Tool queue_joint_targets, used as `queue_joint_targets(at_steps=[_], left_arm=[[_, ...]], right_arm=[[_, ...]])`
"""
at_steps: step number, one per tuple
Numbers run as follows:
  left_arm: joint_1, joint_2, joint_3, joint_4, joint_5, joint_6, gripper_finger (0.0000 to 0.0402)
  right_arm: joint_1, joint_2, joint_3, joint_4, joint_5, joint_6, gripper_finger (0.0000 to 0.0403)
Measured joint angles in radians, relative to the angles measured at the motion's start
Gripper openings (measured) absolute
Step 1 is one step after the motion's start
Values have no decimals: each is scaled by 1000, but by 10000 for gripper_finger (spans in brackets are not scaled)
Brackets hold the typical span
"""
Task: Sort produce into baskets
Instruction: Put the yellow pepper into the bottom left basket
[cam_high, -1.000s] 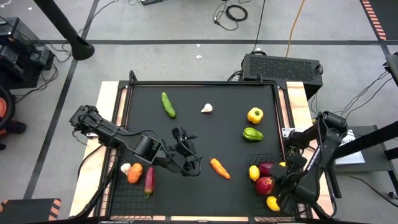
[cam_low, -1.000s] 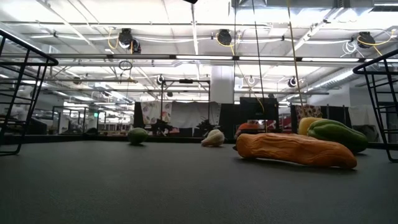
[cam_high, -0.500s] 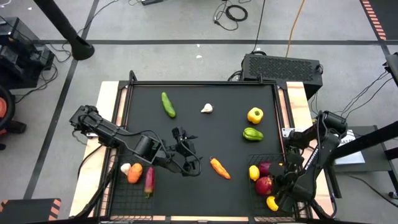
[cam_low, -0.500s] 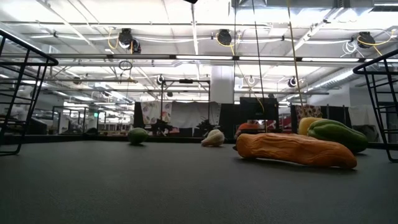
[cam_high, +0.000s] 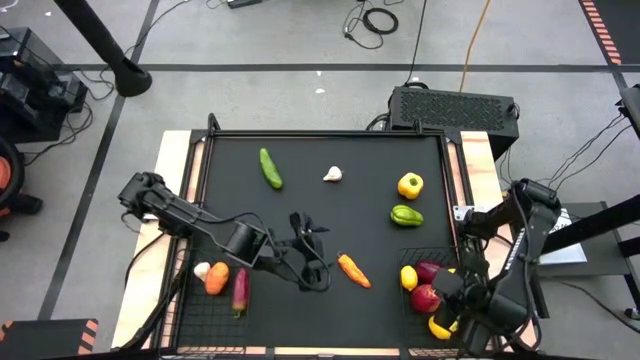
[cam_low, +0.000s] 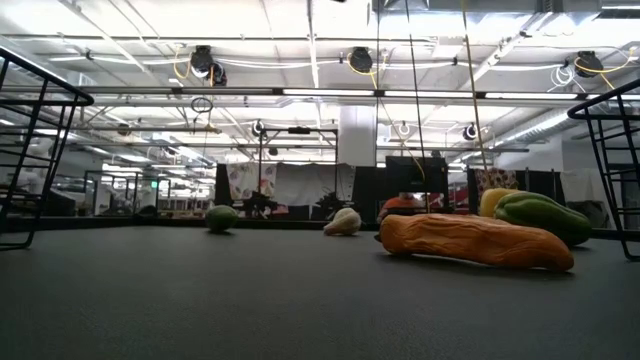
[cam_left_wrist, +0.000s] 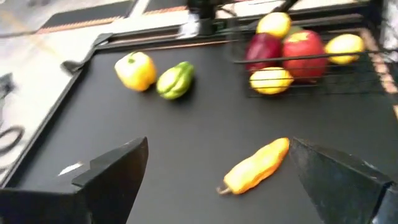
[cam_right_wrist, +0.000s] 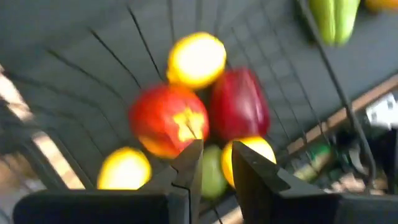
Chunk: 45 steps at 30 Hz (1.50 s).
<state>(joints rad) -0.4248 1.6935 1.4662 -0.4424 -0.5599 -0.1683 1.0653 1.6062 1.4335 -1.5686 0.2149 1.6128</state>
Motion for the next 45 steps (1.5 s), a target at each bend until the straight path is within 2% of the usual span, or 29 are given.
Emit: queue_joint_targets(at_steps=[4, 8, 10, 12, 15, 17, 21, 26, 32, 45], left_arm=[[5, 44, 1, 77, 81, 81, 393], [24, 108, 1, 116, 267, 105, 393], [27, 142, 1, 118, 317, 126, 393], [27, 170, 1, 120, 311, 158, 393], [25, 205, 1, 150, 230, 238, 393], [28, 223, 1, 176, 184, 219, 393], [48, 245, 18, 162, 203, 200, 393], [111, 256, 78, 132, 391, 173, 392], [178, 333, 105, 77, 555, 285, 392], [272, 467, 105, 86, 719, 339, 392]], right_arm=[[0, 0, 49, 0, 137, -31, 77], [-1, 0, 82, -1, 272, -99, 77], [-5, 0, 93, 0, 345, -135, 77], [-6, 0, 97, 4, 417, -175, 77], [-6, 0, 98, 10, 511, -223, 77], [-6, 0, 98, 17, 563, -240, 77], [-6, 0, 98, 26, 562, -290, 77], [-8, 0, 98, 17, 569, -361, 77], [-34, 0, 99, -3, 569, -408, 77], [-92, 0, 99, -3, 572, -498, 77]])
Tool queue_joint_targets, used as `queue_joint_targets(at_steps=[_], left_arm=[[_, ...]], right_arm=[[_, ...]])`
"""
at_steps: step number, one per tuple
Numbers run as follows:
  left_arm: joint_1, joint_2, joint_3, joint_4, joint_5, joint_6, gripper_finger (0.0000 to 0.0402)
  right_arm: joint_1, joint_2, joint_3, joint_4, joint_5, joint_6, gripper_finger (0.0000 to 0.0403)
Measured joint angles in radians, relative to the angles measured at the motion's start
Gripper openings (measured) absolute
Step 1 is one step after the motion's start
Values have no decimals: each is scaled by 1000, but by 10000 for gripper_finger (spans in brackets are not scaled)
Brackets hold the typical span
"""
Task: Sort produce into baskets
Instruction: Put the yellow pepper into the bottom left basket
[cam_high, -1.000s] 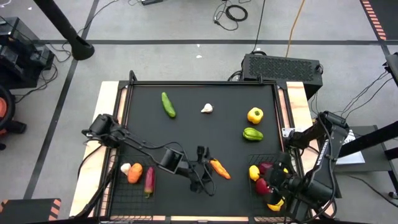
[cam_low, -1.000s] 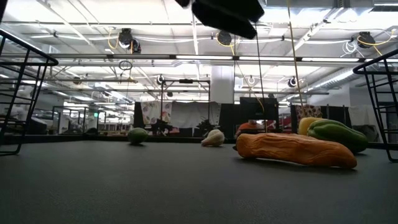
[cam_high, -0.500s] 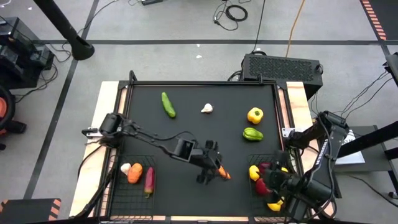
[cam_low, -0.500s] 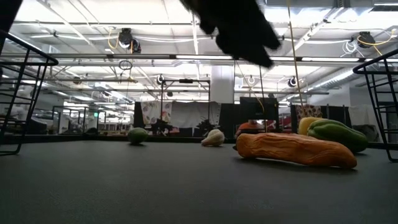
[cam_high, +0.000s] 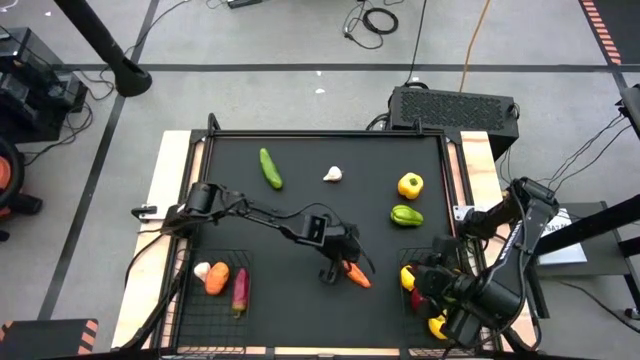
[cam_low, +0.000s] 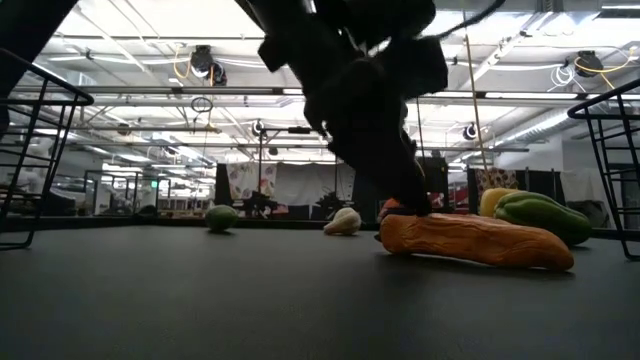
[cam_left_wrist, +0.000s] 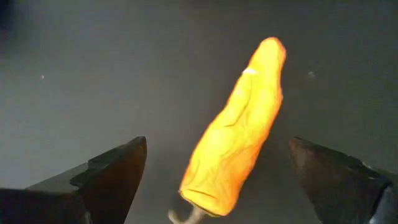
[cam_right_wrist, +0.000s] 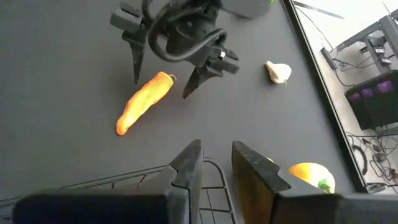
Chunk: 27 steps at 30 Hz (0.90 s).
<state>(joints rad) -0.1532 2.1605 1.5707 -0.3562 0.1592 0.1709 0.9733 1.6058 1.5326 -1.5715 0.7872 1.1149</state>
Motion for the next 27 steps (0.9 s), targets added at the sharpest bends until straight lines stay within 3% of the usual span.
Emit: queue_joint_targets(at_steps=[6, 27], left_arm=[[2, 31, 0, 5, 10, 46, 373], [-10, 47, -1, -11, -11, 104, 164]], right_arm=[[1, 0, 0, 1, 0, 1, 77], [1, 0, 0, 3, 2, 1, 77]])
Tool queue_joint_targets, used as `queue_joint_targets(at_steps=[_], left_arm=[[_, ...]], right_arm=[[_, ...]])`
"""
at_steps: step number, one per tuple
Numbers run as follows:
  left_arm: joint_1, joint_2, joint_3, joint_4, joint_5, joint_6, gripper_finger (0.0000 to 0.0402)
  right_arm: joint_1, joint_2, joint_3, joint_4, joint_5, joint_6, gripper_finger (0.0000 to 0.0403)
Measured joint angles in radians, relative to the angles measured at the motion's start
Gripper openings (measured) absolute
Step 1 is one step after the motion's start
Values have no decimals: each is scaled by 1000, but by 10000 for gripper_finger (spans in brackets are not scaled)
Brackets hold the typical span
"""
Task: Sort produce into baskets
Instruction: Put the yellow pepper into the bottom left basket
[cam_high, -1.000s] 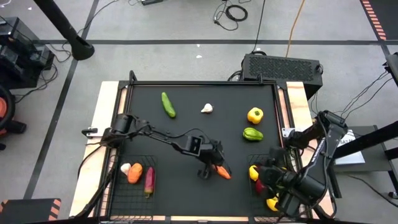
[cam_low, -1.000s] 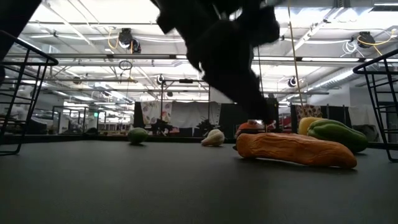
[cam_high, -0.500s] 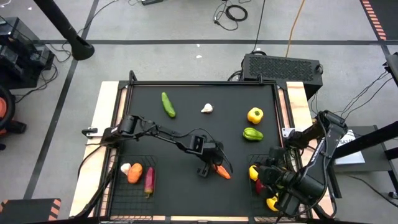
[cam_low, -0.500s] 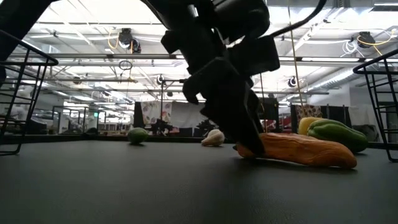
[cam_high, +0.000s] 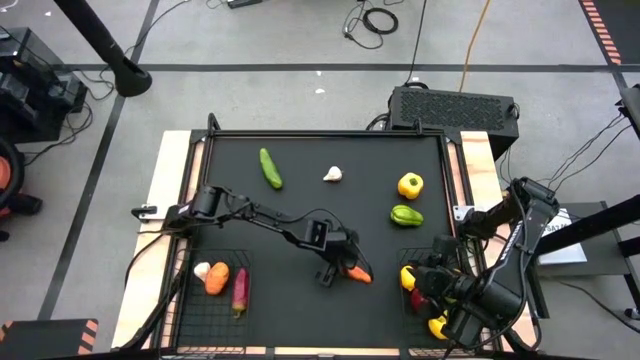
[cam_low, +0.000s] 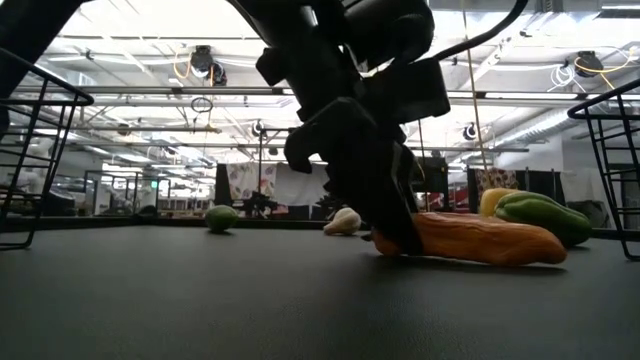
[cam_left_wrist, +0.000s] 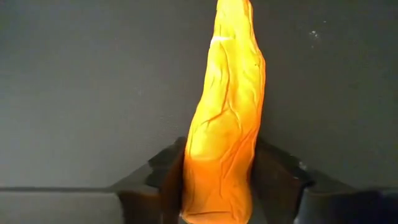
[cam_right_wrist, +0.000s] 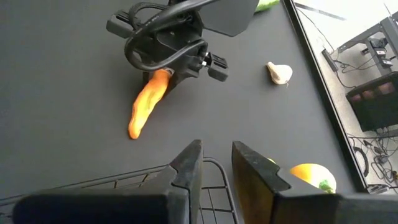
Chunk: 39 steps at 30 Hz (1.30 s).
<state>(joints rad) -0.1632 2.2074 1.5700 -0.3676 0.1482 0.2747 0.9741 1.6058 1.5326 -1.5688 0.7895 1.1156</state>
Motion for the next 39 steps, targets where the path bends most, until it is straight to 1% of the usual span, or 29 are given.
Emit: queue_joint_targets(at_steps=[4, 8, 11, 15, 18, 23, 27, 31, 35, 39], left_arm=[[-10, -4, 0, -17, 0, -15, 153], [-26, -56, 0, -99, 1, -93, 165], [-49, -134, 13, -220, 1, -172, 169], [-106, -252, 47, -402, 10, -294, 169], [-168, -340, 70, -526, 10, -380, 169], [-292, -476, 75, -669, 18, -544, 170], [-404, -545, 75, -779, 18, -691, 170], [-520, -569, 75, -845, 18, -848, 170], [-635, -567, 70, -886, 7, -959, 170], [-724, -565, 43, -921, 0, -1099, 170]], right_arm=[[0, 0, 0, 0, 0, 0, 77], [0, 0, 0, 1, 0, -1, 77], [0, 0, 0, -1, 17, -2, 77], [0, 0, 0, -2, 31, -14, 77], [0, -1, -1, -2, 32, -19, 77], [0, -1, -1, -1, 31, -19, 77], [0, -1, -1, 3, 42, -20, 77], [0, -1, -1, 7, 50, -22, 77], [0, -1, -1, 21, 50, -32, 77], [0, -1, -1, 24, 50, -32, 77]])
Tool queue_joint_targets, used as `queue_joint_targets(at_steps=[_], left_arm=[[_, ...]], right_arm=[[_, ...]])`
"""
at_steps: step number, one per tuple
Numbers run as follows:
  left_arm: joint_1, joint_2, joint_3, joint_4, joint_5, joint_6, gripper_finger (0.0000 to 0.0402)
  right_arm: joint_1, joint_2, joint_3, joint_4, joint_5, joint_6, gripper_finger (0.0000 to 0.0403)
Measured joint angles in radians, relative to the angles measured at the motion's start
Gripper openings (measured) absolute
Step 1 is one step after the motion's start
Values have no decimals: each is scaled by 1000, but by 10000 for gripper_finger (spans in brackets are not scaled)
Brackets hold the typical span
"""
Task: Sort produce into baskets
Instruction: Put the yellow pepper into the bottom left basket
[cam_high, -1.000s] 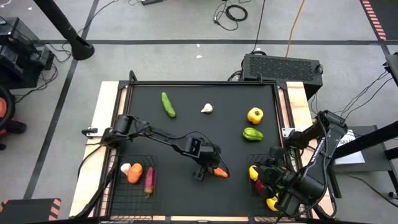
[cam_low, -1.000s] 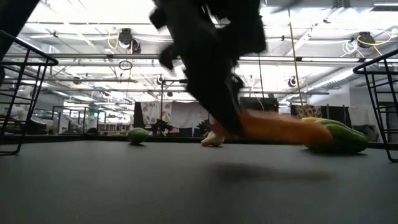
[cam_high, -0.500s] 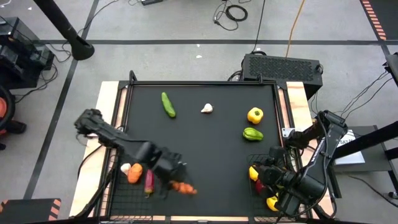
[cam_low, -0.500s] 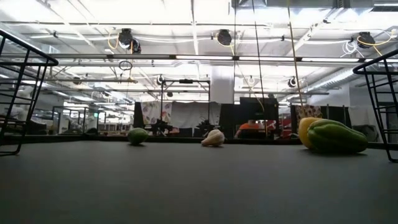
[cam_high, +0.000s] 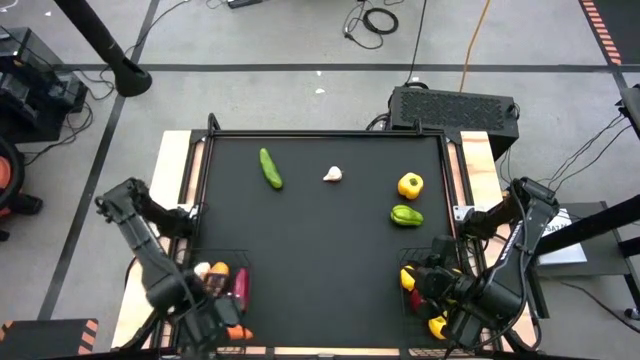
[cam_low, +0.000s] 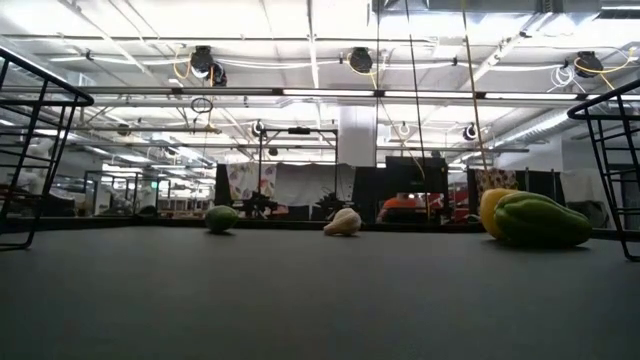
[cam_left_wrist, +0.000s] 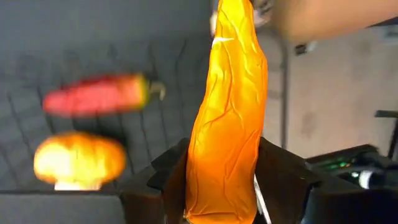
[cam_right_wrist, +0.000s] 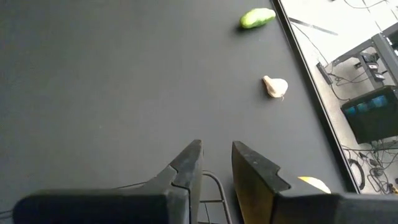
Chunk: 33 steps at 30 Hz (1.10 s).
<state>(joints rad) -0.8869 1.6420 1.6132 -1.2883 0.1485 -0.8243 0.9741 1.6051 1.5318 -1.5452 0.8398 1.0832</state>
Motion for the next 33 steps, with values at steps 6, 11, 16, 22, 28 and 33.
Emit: queue_joint_targets(at_steps=[6, 11, 16, 22, 28, 33], left_arm=[[-89, 0, -16, -98, -45, -171, 170], [-129, 8, -17, -109, -52, -243, 171], [-141, 62, -17, -108, -53, -244, 183], [-143, 118, -17, -60, -51, -258, 230], [-124, 124, -17, -29, -33, -399, 265], [-104, 124, -17, -31, -67, -400, 258]], right_arm=[[-15, 0, 0, 7, 2, -24, 77], [-45, 0, 0, 46, 3, -80, 77], [-71, 0, 0, 96, 2, -147, 77], [-85, 0, 0, 139, -3, -197, 77], [-86, 0, 0, 151, 0, -206, 77], [-116, 0, 0, 152, 58, -205, 77]])
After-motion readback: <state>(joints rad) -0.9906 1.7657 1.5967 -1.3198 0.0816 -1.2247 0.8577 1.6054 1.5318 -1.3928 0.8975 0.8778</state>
